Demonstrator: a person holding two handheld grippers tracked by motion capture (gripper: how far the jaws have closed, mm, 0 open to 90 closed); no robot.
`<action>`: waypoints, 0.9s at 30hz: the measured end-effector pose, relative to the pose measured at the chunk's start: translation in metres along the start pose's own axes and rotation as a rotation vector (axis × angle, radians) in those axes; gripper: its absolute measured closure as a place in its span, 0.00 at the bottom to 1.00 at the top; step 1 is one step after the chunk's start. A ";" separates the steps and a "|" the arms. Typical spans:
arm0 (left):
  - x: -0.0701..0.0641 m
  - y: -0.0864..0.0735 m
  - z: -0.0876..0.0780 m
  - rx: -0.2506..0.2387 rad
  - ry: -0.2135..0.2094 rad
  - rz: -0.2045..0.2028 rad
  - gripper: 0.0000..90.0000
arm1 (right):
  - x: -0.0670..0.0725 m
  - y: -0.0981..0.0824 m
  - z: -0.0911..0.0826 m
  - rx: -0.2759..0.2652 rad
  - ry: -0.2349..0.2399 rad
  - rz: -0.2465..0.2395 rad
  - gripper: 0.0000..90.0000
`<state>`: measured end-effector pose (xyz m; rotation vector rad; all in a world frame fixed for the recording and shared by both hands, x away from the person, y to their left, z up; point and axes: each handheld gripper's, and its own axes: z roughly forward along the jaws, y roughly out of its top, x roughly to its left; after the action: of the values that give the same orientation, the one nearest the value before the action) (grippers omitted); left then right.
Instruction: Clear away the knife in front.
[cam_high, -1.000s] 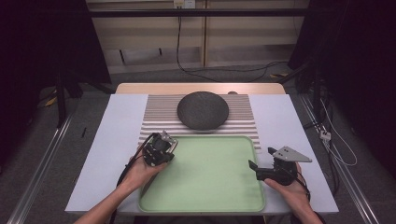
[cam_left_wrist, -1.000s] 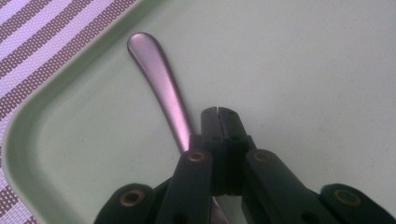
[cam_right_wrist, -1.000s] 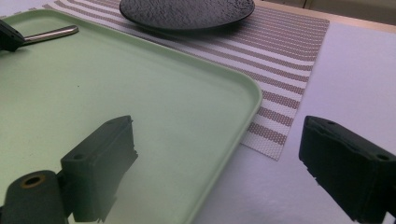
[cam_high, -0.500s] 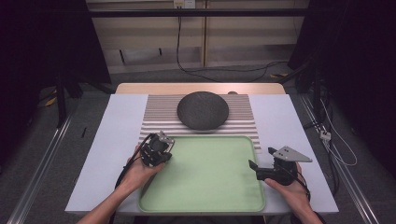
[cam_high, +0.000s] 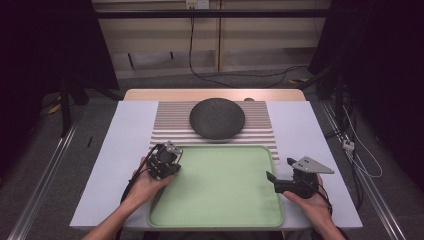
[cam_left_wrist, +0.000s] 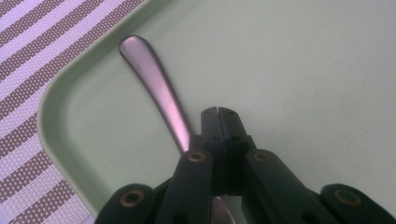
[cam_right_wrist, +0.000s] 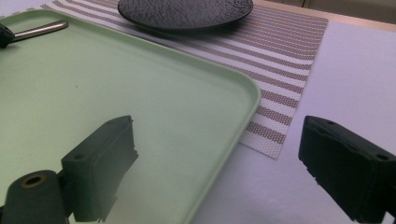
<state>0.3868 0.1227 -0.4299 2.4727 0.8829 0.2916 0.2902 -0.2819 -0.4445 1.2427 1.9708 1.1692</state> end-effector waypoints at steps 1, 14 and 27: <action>0.000 0.000 0.000 -0.001 0.003 -0.004 1.00 | 0.000 0.000 0.000 0.001 0.002 -0.004 0.12; 0.007 -0.009 -0.005 0.009 0.027 -0.020 1.00 | 0.001 0.000 0.000 0.005 0.005 -0.003 0.12; 0.007 -0.022 -0.011 -0.022 0.054 -0.049 1.00 | 0.000 0.000 0.000 0.005 0.005 -0.002 0.12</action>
<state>0.3765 0.1466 -0.4318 2.4292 0.9565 0.3502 0.2898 -0.2815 -0.4448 1.2415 1.9788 1.1681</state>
